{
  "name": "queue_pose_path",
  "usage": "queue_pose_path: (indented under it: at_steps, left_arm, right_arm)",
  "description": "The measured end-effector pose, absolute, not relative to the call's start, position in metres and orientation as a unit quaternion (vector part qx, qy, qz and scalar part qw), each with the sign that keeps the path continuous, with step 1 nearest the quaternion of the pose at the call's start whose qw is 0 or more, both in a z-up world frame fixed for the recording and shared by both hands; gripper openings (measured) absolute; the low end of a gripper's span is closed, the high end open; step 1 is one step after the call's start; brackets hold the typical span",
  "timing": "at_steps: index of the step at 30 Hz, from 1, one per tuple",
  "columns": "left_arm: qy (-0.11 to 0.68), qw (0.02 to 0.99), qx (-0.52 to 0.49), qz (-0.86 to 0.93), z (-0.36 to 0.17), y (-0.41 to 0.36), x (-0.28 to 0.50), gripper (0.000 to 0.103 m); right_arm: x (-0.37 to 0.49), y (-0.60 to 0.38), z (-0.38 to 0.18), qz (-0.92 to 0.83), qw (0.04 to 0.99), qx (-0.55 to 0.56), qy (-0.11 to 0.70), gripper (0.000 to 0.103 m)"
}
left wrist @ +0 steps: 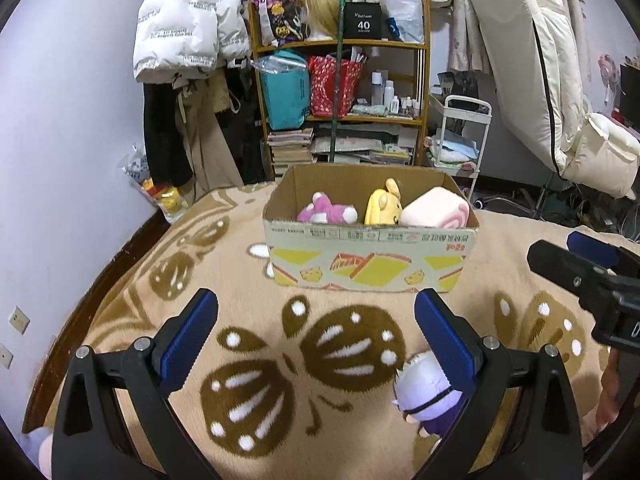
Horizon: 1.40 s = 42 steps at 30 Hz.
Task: Organize soft objects
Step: 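Lower left tool onto purple-outfit doll while right tool lowers toward bagged toy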
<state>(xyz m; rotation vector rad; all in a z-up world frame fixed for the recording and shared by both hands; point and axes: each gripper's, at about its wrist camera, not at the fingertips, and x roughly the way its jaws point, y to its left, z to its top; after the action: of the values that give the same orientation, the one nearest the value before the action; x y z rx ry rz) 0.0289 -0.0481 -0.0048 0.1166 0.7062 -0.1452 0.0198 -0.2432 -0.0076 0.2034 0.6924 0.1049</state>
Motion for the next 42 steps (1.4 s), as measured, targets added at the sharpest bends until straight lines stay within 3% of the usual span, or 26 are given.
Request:
queue_pose_path:
  at_steps: [42]
  left_arm:
    - [0.546, 0.821, 0.051, -0.156, -0.114, -0.116, 0.055, 0.098]
  right_arm:
    - [0.063, -0.267, -0.112, 0.029, 0.813, 0.170, 0.556, 0.103]
